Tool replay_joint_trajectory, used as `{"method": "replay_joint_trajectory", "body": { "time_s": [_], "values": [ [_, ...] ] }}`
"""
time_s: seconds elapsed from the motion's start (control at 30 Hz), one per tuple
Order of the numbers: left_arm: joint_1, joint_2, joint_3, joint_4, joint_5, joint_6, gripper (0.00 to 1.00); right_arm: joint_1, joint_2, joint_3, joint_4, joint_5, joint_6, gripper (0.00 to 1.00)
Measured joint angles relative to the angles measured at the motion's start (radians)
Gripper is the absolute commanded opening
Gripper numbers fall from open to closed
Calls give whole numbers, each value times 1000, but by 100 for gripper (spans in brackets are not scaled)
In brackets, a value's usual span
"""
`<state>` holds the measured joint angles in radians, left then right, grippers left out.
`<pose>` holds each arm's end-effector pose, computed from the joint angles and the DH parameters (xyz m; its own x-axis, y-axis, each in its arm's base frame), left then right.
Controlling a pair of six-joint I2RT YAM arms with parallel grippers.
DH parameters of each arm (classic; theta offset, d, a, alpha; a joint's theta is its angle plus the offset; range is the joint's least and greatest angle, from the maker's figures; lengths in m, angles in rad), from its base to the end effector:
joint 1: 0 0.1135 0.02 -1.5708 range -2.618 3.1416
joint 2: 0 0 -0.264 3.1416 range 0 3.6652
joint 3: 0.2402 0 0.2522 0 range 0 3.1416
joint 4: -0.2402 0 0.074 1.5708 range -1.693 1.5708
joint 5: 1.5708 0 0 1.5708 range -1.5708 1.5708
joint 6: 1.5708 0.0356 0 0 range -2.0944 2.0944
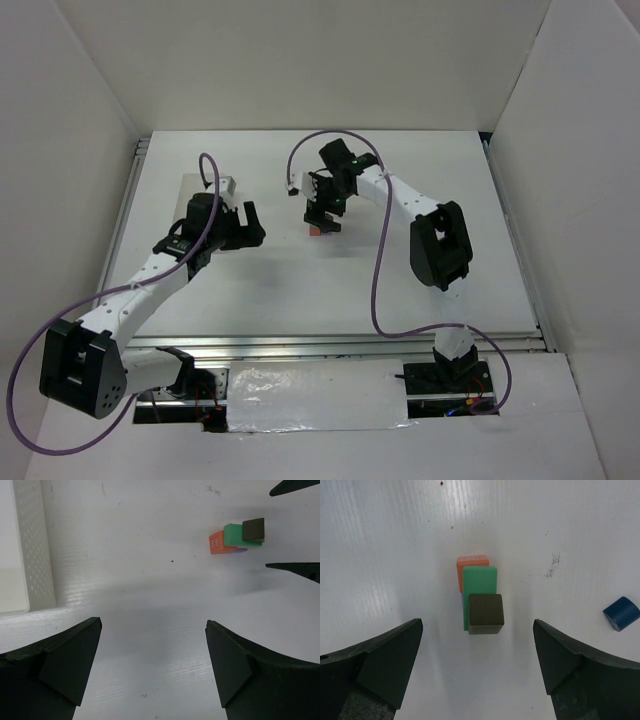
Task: Build the wood block tower
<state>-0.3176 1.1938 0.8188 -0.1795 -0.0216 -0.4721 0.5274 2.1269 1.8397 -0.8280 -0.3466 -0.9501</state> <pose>0.2528 -0.0823 0.2674 -0.5795 -0.2881 -0.7623 0.0351 0.9258 -0.3765 0.3902 0.2412 0.2294 0.0388 -0.8628 -0.5041 -0.9817 0.0613 -0.1805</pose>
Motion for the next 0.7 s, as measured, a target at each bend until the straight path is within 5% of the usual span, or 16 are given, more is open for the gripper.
{"method": "replay_joint_trajectory", "body": {
  "time_s": [0.3, 0.47, 0.7],
  "values": [
    [0, 189, 222, 29, 171, 140, 99, -35, -266, -129, 98, -100, 89, 100],
    [0, 435, 488, 34, 317, 222, 99, -133, -560, -470, 389, -93, 321, 100],
    [-52, 876, 975, -44, 340, 310, 99, -296, -875, -822, 662, -15, 692, 100]
  ]
}}
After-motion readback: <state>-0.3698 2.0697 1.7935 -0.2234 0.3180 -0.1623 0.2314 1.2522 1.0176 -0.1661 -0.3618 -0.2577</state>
